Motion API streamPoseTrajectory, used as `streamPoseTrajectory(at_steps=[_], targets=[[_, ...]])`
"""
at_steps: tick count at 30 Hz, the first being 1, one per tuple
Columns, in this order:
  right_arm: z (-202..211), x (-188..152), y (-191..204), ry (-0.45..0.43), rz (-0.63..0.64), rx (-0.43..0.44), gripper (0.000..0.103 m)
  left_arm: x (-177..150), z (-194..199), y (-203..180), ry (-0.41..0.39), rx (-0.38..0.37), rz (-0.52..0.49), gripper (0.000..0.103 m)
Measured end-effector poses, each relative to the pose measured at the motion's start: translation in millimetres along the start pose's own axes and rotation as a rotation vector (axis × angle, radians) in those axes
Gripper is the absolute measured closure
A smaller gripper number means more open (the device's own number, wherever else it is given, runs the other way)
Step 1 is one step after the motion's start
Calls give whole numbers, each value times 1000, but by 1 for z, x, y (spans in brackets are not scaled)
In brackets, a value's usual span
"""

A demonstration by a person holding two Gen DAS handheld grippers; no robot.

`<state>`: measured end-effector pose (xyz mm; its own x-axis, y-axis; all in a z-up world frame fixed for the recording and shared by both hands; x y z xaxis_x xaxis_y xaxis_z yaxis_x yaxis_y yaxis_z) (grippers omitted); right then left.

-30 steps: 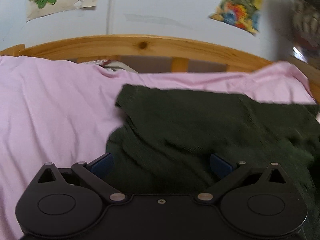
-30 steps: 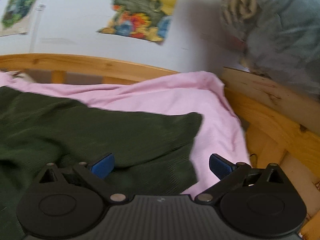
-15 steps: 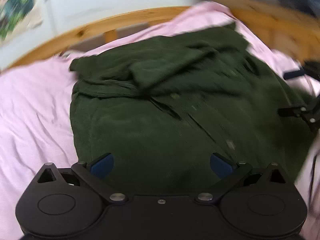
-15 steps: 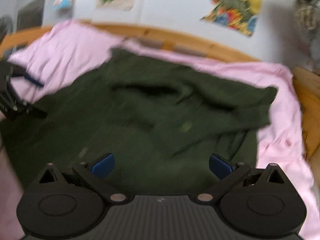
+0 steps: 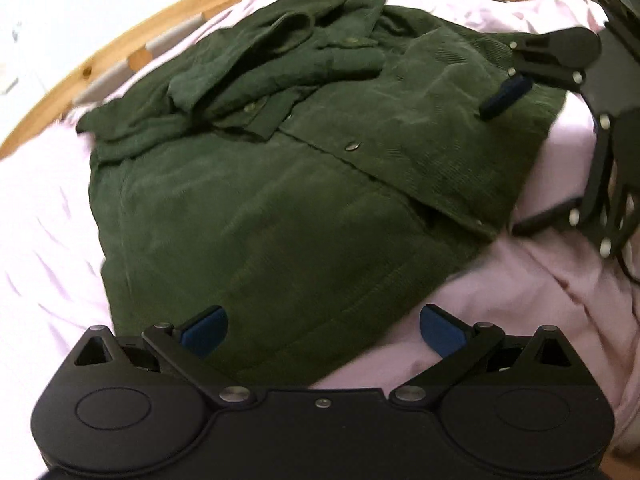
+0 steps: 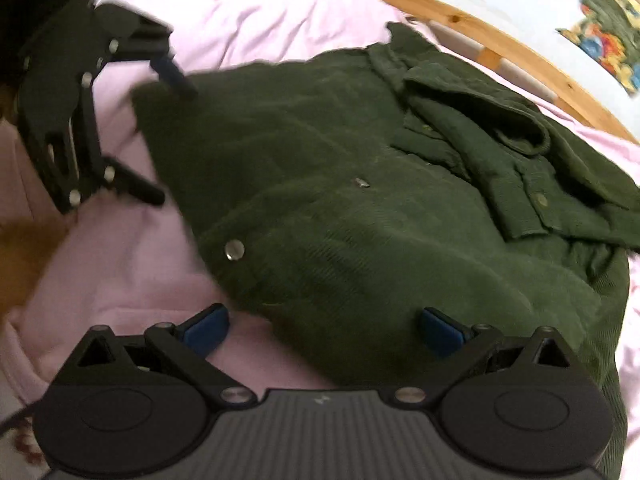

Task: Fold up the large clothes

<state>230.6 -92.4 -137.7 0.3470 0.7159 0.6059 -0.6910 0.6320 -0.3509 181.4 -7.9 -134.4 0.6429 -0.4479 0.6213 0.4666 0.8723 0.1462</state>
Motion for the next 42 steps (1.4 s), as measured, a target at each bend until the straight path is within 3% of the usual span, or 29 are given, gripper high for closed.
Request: streamPoseTrajectory(at_steps=[5,9,11,16,20,26,30,32,35,39,42], targets=[[-1,3,-5,-30,4,-45,0,-1,-7,-4,-4,-5,-4,0],[16,10,-12,-128,44,-188,1,3,-7,-2,-21,20,5,1],[28,17,-29,-198,-34,-250,1,6,-5,-6,-48,39,-14,1],[34,15,-67,-267,-280,-208,0,9,-8,-16,-96,116,-147,1],[50,11,-80,-320,-349,-226,0,20,-17,-7,-91,152,-101,1],[41,5,-111,-359,-511,-213,0,31,-26,10,-77,179,-68,2],[29,3,-132,-386,-615,-202,0,25,-25,-2,-61,172,-181,2],[27,5,-130,-386,-619,-200,0,20,-25,-6,-64,205,-247,2],[28,5,-124,-382,-597,-203,0,21,-27,0,-63,244,-218,1],[25,5,-121,-381,-606,-196,0,27,-25,15,-114,380,-217,10],[25,3,-122,-382,-622,-191,0,29,-17,12,-172,419,-278,17]])
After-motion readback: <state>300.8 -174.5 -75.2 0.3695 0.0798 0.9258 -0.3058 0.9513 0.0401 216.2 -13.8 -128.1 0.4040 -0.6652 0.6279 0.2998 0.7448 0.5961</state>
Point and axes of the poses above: each gripper's, at about its wrist camera, not at the fingertips, and z roughly against the way its jaws point, y to its left, x to its top, the point moved 9 cm from there along -z, roughly the way its jaws point, and after that the axes turned 10 degrees about z, right-handed, at the moved point
